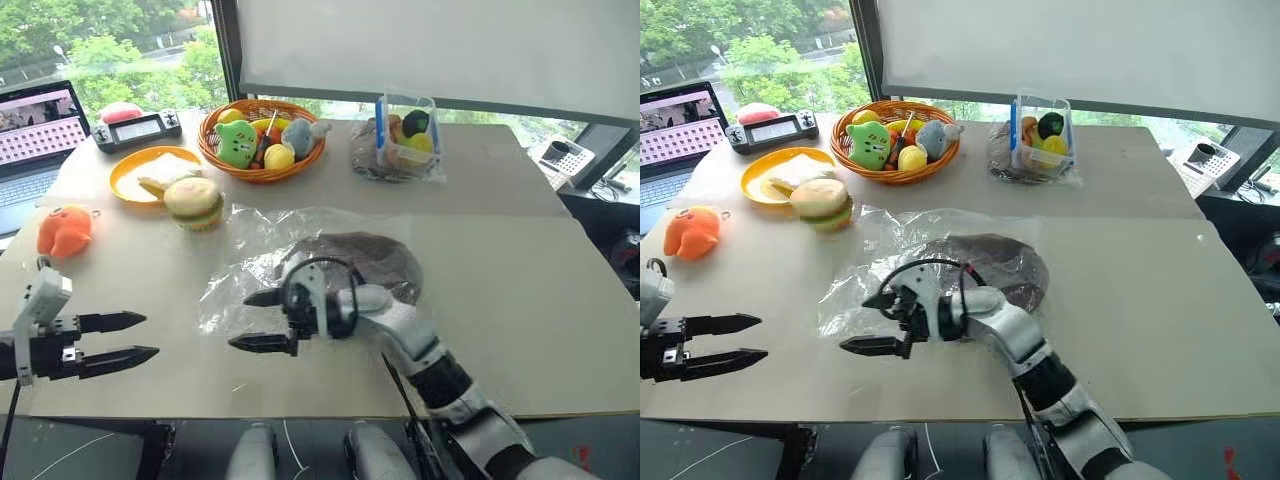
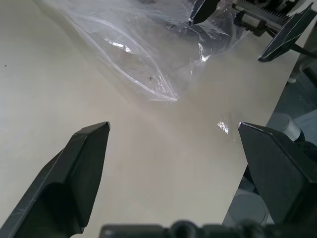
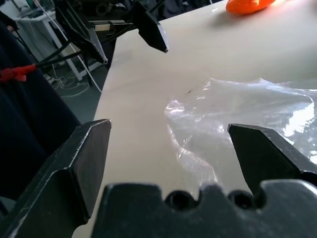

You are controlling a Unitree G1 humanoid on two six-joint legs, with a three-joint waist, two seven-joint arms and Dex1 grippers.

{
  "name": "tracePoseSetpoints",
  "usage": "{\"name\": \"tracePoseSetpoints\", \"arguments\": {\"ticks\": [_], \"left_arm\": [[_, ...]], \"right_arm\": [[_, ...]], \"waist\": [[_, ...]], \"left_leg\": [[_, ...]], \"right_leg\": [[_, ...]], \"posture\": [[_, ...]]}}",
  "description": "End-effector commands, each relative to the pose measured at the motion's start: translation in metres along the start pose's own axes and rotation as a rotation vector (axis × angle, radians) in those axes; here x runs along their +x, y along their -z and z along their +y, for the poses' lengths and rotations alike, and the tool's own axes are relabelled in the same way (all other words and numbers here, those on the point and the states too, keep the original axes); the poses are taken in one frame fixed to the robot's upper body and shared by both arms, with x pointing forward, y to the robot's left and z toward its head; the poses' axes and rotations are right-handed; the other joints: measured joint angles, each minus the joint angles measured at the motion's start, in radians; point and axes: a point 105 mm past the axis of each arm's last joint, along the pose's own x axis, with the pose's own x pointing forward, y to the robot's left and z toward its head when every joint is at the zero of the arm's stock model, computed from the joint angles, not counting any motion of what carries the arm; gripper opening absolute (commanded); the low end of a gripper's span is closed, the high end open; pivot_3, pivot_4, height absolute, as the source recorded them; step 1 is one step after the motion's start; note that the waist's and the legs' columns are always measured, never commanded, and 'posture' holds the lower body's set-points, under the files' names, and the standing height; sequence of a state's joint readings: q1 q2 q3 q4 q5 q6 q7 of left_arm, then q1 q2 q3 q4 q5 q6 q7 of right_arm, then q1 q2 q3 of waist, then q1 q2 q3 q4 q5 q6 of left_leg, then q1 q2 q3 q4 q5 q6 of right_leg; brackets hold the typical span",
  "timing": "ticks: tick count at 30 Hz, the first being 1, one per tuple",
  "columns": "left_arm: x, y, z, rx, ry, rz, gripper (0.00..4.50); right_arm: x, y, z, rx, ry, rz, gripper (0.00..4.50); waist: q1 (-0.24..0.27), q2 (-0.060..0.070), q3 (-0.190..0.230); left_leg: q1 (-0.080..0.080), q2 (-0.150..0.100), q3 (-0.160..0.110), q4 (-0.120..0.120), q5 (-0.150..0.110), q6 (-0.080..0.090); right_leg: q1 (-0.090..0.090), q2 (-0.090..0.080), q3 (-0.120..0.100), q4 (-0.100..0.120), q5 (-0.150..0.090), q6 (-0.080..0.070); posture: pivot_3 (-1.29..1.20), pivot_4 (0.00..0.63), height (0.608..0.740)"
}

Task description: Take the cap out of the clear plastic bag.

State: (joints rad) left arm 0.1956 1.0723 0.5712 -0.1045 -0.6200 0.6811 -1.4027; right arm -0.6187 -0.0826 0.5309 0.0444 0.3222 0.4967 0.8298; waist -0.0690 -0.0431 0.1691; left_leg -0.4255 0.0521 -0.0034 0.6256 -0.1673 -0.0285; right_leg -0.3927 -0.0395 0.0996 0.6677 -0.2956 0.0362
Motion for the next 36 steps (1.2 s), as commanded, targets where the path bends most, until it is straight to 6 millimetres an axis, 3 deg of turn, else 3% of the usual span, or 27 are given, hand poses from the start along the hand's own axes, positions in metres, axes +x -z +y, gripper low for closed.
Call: {"name": "tracePoseSetpoints", "arguments": {"ticks": [1,5,11,15,19,26,31,36], "left_arm": [[-0.002,-0.013,-0.002,0.044,-0.001,-0.007,4.46],[-0.001,-0.015,-0.002,0.051,0.015,-0.005,4.46],[0.004,-0.001,-0.008,0.070,0.051,0.065,4.46],[0.019,0.014,-0.009,0.117,0.014,0.053,4.46],[0.032,0.036,-0.004,0.287,-0.121,-0.048,4.46],[0.028,0.054,-0.023,0.295,-0.097,-0.043,4.46],[0.030,0.053,-0.025,0.282,-0.091,-0.057,4.46],[0.032,0.046,-0.024,0.277,-0.092,-0.083,4.50]], "right_arm": [[0.015,0.013,-0.005,-0.201,0.036,0.112,4.50],[0.019,0.037,-0.017,-0.381,0.096,0.277,4.50],[0.017,0.046,-0.038,-0.452,0.234,0.359,4.50],[0.014,0.048,-0.047,-0.388,0.306,0.352,4.50],[0.011,0.054,-0.044,-0.290,0.300,0.347,4.50],[0.009,0.053,-0.035,-0.141,0.264,0.293,4.50],[0.004,0.068,-0.039,-0.134,0.275,0.367,4.50],[0.005,0.072,-0.040,-0.111,0.272,0.371,3.23]], "waist": [[0.000,0.001,0.001],[0.001,0.002,0.002],[-0.003,0.002,0.001],[-0.001,0.002,0.001],[0.002,0.002,0.001],[0.007,-0.003,-0.002],[0.005,-0.003,-0.002],[0.003,-0.003,-0.002]], "left_leg": [[0.000,0.000,0.000,0.000,0.000,0.000],[0.000,0.000,0.000,0.000,0.000,0.000],[0.002,0.000,0.001,0.000,0.000,0.000],[0.003,0.000,0.001,-0.001,0.000,-0.001],[0.004,0.000,0.001,-0.001,0.000,-0.001],[0.004,0.000,0.001,-0.001,0.000,-0.001],[0.004,0.000,0.001,-0.001,0.000,-0.001],[0.004,0.000,0.001,-0.001,0.000,-0.001]], "right_leg": [[0.000,0.000,-0.001,0.000,0.000,0.000],[-0.002,-0.001,-0.002,0.002,0.000,0.000],[-0.002,-0.002,-0.003,0.006,0.000,-0.002],[-0.004,-0.002,-0.003,0.010,-0.001,-0.004],[-0.003,-0.002,-0.003,0.011,-0.001,-0.005],[-0.002,-0.005,-0.004,0.010,-0.001,-0.005],[-0.002,-0.005,-0.005,0.009,-0.002,-0.006],[-0.002,-0.005,-0.005,0.009,-0.002,-0.006]], "posture": [[0.00,0.150,0.740],[0.00,0.150,0.740],[0.00,0.150,0.740],[0.00,0.150,0.740],[0.00,0.150,0.740],[0.00,0.150,0.740],[0.00,0.150,0.740],[0.00,0.150,0.740]]}}
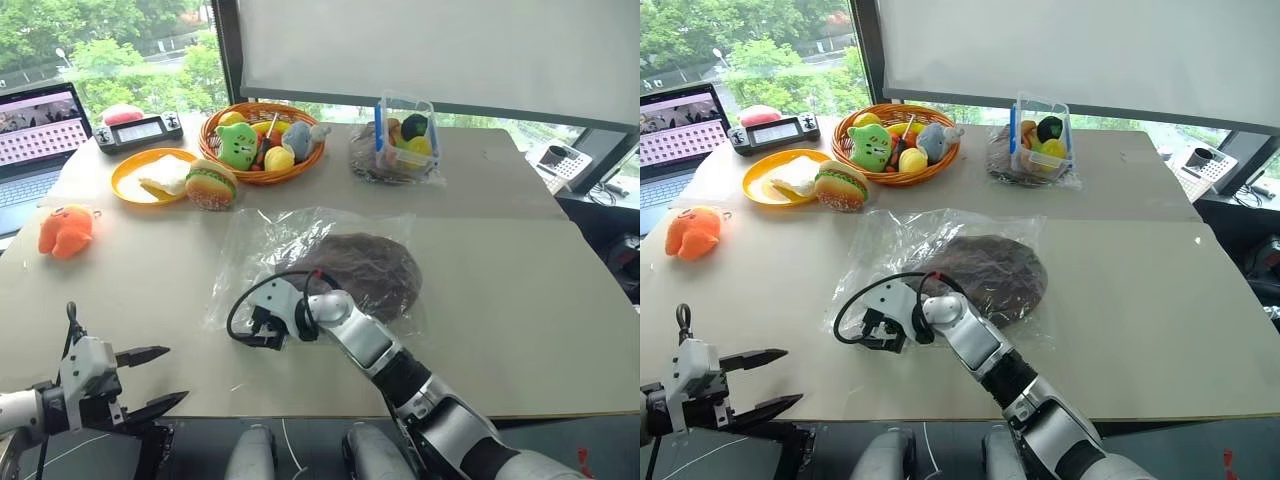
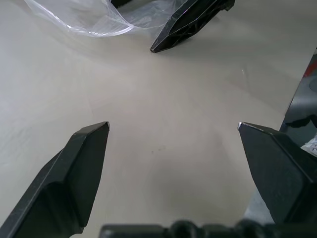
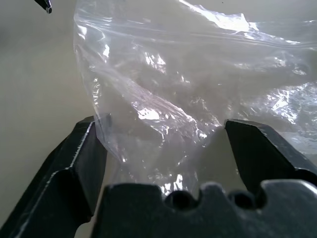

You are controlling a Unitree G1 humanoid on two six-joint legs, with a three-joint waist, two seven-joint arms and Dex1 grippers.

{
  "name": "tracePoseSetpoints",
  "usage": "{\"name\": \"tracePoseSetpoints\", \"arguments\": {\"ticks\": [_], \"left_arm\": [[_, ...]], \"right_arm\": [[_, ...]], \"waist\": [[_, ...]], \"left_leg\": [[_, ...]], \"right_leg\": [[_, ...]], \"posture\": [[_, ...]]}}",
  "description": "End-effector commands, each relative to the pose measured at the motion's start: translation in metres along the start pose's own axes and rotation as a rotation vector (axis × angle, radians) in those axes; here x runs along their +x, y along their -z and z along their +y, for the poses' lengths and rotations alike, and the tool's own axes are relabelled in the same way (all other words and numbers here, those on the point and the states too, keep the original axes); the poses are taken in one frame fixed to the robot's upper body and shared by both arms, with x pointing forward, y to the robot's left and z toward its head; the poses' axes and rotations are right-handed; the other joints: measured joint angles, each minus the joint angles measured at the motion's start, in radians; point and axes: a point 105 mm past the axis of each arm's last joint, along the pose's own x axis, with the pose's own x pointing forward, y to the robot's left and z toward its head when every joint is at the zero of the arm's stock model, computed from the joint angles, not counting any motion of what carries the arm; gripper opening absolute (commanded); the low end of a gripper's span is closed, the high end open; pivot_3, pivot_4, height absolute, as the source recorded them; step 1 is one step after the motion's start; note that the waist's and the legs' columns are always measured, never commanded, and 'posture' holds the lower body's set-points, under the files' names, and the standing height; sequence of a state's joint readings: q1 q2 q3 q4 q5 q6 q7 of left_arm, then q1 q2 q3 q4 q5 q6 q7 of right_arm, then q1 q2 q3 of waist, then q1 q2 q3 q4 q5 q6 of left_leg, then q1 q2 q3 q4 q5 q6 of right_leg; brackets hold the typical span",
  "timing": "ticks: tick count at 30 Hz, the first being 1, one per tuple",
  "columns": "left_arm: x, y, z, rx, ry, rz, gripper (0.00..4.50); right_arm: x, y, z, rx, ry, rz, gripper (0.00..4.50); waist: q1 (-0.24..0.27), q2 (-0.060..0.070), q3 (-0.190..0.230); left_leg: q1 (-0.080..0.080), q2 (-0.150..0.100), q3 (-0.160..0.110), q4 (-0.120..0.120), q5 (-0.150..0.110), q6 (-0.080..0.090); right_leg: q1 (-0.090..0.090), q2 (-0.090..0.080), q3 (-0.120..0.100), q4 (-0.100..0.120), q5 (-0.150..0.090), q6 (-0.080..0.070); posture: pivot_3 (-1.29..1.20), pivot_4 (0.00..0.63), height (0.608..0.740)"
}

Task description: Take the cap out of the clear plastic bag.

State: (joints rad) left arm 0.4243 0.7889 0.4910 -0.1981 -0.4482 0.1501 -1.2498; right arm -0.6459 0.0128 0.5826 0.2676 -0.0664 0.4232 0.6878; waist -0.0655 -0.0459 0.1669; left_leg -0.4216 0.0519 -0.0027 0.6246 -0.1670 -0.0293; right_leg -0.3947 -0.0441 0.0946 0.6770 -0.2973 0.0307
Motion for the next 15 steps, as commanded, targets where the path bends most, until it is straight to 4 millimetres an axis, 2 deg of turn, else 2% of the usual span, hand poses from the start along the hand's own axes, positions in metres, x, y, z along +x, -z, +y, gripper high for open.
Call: {"name": "tracePoseSetpoints", "arguments": {"ticks": [1,2,3,9,14,15], "left_arm": [[0.001,-0.011,0.002,0.025,-0.004,-0.034,4.50],[0.001,-0.011,0.002,0.024,-0.003,-0.033,4.50],[0.002,-0.010,0.002,0.024,-0.003,-0.031,4.50],[0.005,-0.011,0.004,0.023,-0.008,-0.037,4.50],[0.008,-0.008,0.004,0.023,-0.001,-0.032,4.50],[0.009,-0.008,0.006,0.023,-0.004,-0.031,4.50]], "right_arm": [[-0.001,0.026,-0.002,0.053,0.009,0.096,2.80],[-0.001,0.026,0.000,0.057,0.002,0.092,2.58],[-0.001,0.025,0.001,0.057,-0.006,0.090,2.12],[-0.003,0.022,0.009,0.022,-0.061,0.074,0.11],[-0.008,0.007,0.020,-0.171,-0.136,-0.032,0.05],[-0.017,0.003,0.021,-0.233,-0.160,-0.080,0.05]], "waist": [[-0.001,0.000,0.000],[-0.002,0.000,0.000],[-0.002,0.000,0.000],[-0.004,0.000,0.000],[-0.005,0.000,0.000],[-0.005,0.000,0.000]], "left_leg": [[0.001,0.000,0.000,0.000,0.000,0.000],[0.001,0.000,0.000,0.000,0.000,0.000],[0.002,0.000,0.000,0.000,0.000,0.000],[0.003,0.000,0.000,-0.001,0.000,0.000],[0.002,0.000,0.000,-0.002,0.000,0.000],[0.002,0.000,0.000,-0.002,0.000,0.000]], "right_leg": [[0.001,0.000,0.000,0.000,0.000,0.000],[0.001,0.000,0.000,0.000,0.000,0.000],[0.002,0.000,0.000,0.000,0.000,0.000],[0.003,0.000,0.000,-0.001,-0.001,0.000],[0.003,0.000,0.000,-0.004,-0.001,0.000],[0.003,0.000,0.000,-0.005,-0.001,0.000]], "posture": [[0.00,0.150,0.740],[0.00,0.150,0.740],[0.00,0.150,0.740],[0.00,0.150,0.740],[0.00,0.150,0.740],[0.00,0.150,0.740]]}}
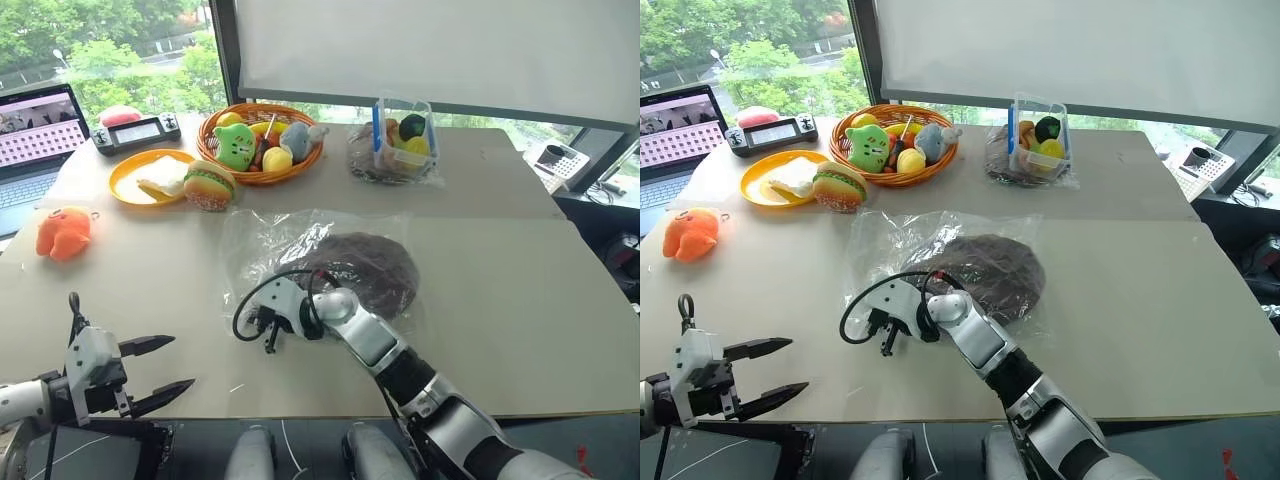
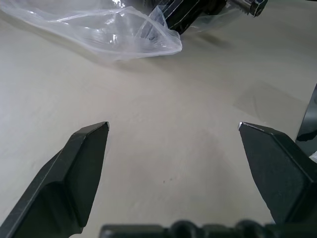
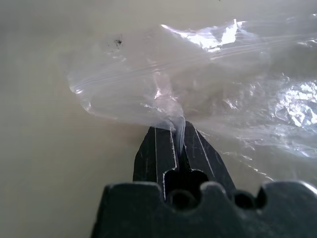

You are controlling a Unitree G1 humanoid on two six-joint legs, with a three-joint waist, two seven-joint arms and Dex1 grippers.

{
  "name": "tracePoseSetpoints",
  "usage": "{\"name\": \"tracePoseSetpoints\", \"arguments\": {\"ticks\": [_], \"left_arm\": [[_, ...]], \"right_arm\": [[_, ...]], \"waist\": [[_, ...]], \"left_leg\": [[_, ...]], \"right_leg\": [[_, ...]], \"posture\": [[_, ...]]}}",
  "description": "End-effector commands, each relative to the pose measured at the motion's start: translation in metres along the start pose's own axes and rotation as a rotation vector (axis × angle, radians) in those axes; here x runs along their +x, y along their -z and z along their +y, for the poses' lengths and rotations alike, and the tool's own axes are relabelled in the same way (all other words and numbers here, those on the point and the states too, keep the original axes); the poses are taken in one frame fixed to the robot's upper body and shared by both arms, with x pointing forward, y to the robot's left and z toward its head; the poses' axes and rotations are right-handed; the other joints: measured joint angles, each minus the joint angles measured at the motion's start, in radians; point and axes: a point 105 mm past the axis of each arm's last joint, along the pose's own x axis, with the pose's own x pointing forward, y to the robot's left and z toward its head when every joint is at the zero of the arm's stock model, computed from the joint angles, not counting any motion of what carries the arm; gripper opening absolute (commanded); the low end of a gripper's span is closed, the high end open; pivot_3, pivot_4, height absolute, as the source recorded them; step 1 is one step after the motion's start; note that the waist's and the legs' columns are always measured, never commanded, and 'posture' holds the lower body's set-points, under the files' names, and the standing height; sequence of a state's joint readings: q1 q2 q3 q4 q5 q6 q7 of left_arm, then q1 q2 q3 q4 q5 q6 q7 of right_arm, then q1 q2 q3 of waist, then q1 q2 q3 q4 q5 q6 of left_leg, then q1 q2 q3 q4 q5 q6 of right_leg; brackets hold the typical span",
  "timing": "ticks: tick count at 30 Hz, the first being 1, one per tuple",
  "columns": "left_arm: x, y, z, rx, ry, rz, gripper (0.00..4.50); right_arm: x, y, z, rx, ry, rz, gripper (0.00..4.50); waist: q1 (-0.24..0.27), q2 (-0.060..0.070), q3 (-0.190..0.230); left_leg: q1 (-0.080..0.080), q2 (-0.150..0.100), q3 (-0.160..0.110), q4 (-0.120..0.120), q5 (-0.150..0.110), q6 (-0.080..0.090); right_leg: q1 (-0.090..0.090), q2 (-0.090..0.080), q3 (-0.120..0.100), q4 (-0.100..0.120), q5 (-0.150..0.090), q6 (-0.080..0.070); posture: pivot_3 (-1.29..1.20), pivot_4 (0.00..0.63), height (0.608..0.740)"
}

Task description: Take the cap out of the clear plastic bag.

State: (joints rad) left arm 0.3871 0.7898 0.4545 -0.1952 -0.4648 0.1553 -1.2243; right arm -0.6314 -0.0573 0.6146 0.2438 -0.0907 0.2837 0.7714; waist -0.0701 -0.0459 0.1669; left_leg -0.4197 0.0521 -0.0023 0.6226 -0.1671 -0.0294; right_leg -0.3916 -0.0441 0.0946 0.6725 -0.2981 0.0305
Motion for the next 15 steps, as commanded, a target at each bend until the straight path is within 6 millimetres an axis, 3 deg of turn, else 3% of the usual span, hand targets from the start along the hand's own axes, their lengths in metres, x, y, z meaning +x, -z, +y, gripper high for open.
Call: {"name": "tracePoseSetpoints", "arguments": {"ticks": [1,4,9,12,15], "left_arm": [[0.001,-0.002,0.004,0.022,-0.009,0.001,4.50],[0.006,-0.002,0.006,0.025,0.001,0.000,4.50],[0.015,-0.004,0.009,0.031,0.024,-0.008,4.50],[0.023,-0.005,0.009,0.036,0.050,-0.018,4.50],[0.033,-0.006,0.010,0.039,0.077,-0.025,4.50]], "right_arm": [[-0.015,-0.005,0.016,-0.160,-0.102,-0.092,0.05],[-0.048,-0.008,0.021,-0.297,-0.181,-0.162,0.05],[-0.095,-0.001,0.030,-0.340,-0.265,-0.177,0.05],[-0.138,0.014,0.035,-0.312,-0.312,-0.097,0.05],[-0.175,0.034,0.023,-0.329,-0.291,0.046,0.05]], "waist": [[0.001,0.000,0.000],[0.008,0.000,0.001],[0.009,-0.001,0.001],[0.011,0.001,0.002],[0.022,0.004,0.004]], "left_leg": [[-0.001,0.000,0.000,0.000,0.000,0.000],[-0.003,0.000,-0.001,0.000,0.000,0.000],[-0.004,0.000,0.000,0.000,0.000,0.000],[-0.004,0.000,-0.001,0.000,0.000,0.000],[-0.004,0.000,0.000,0.000,0.000,0.000]], "right_leg": [[0.000,0.000,0.000,0.000,0.000,0.000],[-0.002,0.000,-0.001,-0.001,0.000,0.001],[0.000,0.000,-0.001,-0.005,0.001,0.003],[0.001,0.000,-0.001,-0.007,0.001,0.003],[0.002,0.000,-0.001,-0.008,0.001,0.003]], "posture": [[0.00,0.150,0.740],[0.00,0.150,0.740],[0.00,0.150,0.740],[0.00,0.150,0.740],[0.00,0.150,0.740]]}}
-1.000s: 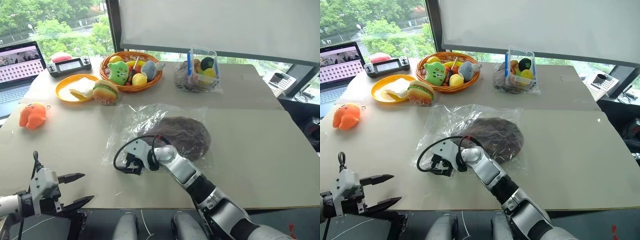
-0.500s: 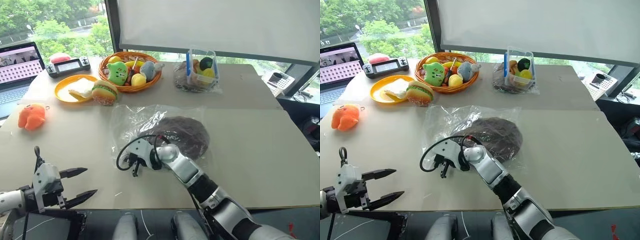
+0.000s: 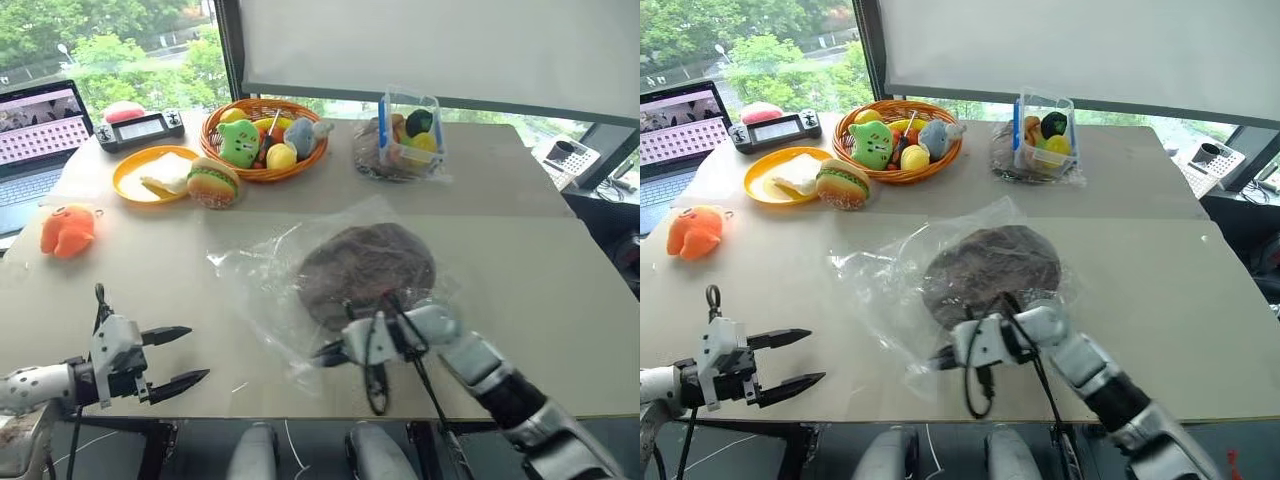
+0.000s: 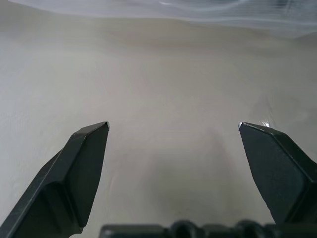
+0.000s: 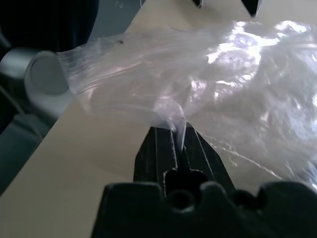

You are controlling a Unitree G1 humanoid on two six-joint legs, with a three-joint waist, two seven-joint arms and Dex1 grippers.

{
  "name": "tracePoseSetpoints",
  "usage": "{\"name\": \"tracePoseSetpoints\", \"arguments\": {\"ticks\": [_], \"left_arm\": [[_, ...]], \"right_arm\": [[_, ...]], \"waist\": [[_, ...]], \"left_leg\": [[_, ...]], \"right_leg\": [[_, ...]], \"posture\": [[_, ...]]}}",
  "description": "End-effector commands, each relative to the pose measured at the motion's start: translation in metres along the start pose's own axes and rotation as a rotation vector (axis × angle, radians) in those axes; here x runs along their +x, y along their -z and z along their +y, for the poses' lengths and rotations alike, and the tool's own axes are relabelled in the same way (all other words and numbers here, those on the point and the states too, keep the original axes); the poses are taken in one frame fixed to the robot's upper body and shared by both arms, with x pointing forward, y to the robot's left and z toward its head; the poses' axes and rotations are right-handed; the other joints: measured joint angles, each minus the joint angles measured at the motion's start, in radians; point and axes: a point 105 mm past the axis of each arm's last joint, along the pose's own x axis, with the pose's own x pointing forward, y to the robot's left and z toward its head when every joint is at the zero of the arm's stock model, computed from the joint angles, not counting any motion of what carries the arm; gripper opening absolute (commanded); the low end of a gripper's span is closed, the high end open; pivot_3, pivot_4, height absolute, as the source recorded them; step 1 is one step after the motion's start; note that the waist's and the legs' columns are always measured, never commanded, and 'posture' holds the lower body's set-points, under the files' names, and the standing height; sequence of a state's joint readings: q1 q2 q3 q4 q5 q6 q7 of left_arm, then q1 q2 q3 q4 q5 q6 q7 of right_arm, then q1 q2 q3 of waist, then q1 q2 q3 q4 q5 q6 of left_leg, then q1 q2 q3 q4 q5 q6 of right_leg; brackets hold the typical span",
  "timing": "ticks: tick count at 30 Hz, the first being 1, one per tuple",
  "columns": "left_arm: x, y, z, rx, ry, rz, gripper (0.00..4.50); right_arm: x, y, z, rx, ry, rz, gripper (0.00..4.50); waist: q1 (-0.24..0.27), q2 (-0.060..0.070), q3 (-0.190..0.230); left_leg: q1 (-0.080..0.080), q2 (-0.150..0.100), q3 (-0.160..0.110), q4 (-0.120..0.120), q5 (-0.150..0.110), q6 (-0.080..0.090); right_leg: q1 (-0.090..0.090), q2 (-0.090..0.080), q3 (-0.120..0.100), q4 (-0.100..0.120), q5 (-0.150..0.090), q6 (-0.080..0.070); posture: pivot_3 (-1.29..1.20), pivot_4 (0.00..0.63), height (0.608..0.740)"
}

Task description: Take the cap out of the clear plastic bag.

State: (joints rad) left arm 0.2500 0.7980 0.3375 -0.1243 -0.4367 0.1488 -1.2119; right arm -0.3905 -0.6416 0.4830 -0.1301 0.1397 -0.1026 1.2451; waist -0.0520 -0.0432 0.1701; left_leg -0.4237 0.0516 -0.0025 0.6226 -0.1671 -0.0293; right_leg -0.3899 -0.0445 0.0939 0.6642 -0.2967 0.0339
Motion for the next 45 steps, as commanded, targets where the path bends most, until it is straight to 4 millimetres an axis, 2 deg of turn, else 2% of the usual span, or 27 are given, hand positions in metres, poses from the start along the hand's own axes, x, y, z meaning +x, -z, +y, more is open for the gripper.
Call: {"name": "tracePoseSetpoints", "arguments": {"ticks": [1,5,11,13,23,26,31,35,40,42,43,45], "left_arm": [[0.011,-0.002,0.001,0.021,0.037,-0.009,4.50],[0.022,-0.006,0.005,0.030,0.060,-0.025,4.50],[0.030,-0.009,0.011,0.043,0.080,-0.033,4.50],[0.031,-0.010,0.011,0.045,0.086,-0.036,4.50],[0.036,-0.015,0.013,0.046,0.108,-0.044,4.50],[0.037,-0.016,0.014,0.047,0.110,-0.046,4.50],[0.040,-0.018,0.013,0.052,0.121,-0.054,4.50],[0.044,-0.025,0.014,0.072,0.133,-0.068,4.50],[0.050,-0.040,0.015,0.104,0.156,-0.095,4.50],[0.056,-0.053,0.020,0.141,0.162,-0.117,4.50],[0.058,-0.057,0.022,0.153,0.168,-0.125,4.50],[0.064,-0.069,0.027,0.202,0.179,-0.143,4.50]], "right_arm": [[-0.049,0.008,-0.001,-0.048,0.020,0.132,0.05],[-0.085,0.031,0.003,-0.059,0.027,0.318,0.05],[-0.110,0.048,-0.003,-0.038,0.100,0.456,0.05],[-0.117,0.052,-0.006,0.037,0.160,0.497,0.05],[-0.100,0.042,0.006,0.093,0.165,0.453,0.05],[-0.098,0.036,0.004,0.121,0.185,0.426,0.81],[-0.094,0.014,-0.002,0.052,0.208,0.335,2.47],[-0.112,0.001,-0.005,0.126,0.243,0.332,3.87],[-0.128,-0.013,0.002,0.226,0.245,0.330,3.87],[-0.139,-0.021,0.005,0.283,0.279,0.312,3.87],[-0.142,-0.027,0.003,0.299,0.299,0.286,3.87],[-0.135,-0.051,-0.011,0.302,0.379,0.149,3.87]], "waist": [[0.008,0.001,0.002],[0.008,0.001,0.002],[0.008,0.002,0.003],[0.010,0.002,0.003],[0.011,0.002,0.003],[0.010,0.002,0.003],[0.010,0.002,0.003],[0.011,0.002,0.003],[0.016,0.002,0.003],[0.021,0.002,0.003],[0.024,0.002,0.003],[0.024,0.002,0.003]], "left_leg": [[0.000,0.000,0.000,0.000,0.000,0.000],[0.001,0.000,0.001,0.001,0.000,0.000],[0.000,0.000,0.001,0.001,0.000,0.000],[0.000,0.000,0.001,0.001,0.000,0.000],[0.000,0.000,0.001,0.002,0.000,0.000],[0.000,0.000,0.001,0.002,0.000,0.000],[0.000,0.000,0.001,0.002,0.000,0.000],[-0.001,0.000,0.001,0.002,0.000,0.000],[-0.001,0.000,0.001,0.002,0.000,0.000],[-0.001,-0.001,0.001,0.002,0.000,0.000],[-0.001,-0.001,0.001,0.003,0.000,0.000],[-0.001,-0.001,0.001,0.003,0.000,0.000]], "right_leg": [[0.000,0.000,0.000,0.000,0.000,0.000],[0.000,0.001,0.000,0.000,0.000,0.000],[-0.001,0.001,0.001,0.000,0.000,0.001],[0.000,0.001,0.002,0.000,0.000,0.001],[0.000,0.001,0.002,0.000,0.000,0.002],[0.000,0.001,0.002,0.000,0.000,0.002],[0.000,0.001,0.002,0.000,0.000,0.002],[0.000,0.001,0.002,0.000,0.001,0.002],[0.001,0.001,0.002,0.000,0.001,0.002],[0.000,0.001,0.002,0.000,0.001,0.003],[0.001,0.001,0.002,0.000,0.000,0.003],[0.001,0.001,0.002,0.000,0.001,0.003]], "posture": [[0.00,0.150,0.740],[0.00,0.150,0.740],[0.00,0.150,0.740],[0.00,0.150,0.740],[0.00,0.150,0.740],[0.00,0.150,0.740],[0.00,0.150,0.740],[0.00,0.150,0.740],[0.00,0.150,0.740],[0.00,0.150,0.740],[0.00,0.150,0.740],[0.00,0.150,0.740]]}}
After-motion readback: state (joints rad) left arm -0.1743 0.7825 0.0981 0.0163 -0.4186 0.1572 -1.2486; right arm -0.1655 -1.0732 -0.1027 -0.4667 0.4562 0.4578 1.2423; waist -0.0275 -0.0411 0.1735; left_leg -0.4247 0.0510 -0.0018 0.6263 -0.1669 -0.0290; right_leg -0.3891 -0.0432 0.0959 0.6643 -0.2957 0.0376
